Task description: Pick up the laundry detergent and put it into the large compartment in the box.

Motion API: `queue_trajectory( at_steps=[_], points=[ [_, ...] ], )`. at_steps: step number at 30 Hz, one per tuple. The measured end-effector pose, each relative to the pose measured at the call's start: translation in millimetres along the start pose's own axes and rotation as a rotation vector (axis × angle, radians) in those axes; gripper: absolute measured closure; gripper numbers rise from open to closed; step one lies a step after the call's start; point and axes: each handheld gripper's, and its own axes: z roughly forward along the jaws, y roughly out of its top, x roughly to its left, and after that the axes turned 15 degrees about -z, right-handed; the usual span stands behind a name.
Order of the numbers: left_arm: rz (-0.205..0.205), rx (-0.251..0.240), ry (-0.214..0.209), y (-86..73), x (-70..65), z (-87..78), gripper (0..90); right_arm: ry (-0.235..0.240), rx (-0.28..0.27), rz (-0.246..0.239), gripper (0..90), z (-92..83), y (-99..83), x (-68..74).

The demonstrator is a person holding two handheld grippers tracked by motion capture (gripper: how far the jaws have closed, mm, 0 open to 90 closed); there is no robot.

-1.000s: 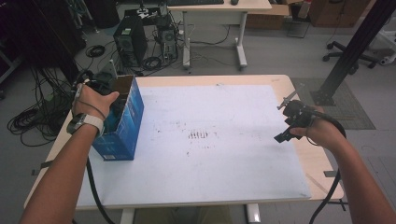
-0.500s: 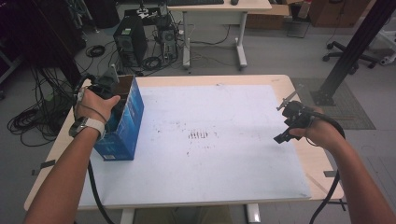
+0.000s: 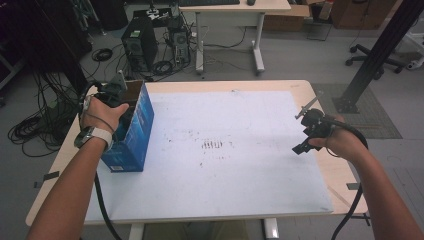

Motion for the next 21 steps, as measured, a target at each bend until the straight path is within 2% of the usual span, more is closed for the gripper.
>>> queue_trajectory(
  at_steps=[21],
  points=[
    [0.004, -0.01, -0.024, 1.1, 7.2, 0.7, 32.6, 0.007, 0.008, -0.003, 11.0, 3.1, 2.4, 1.8]
  ],
)
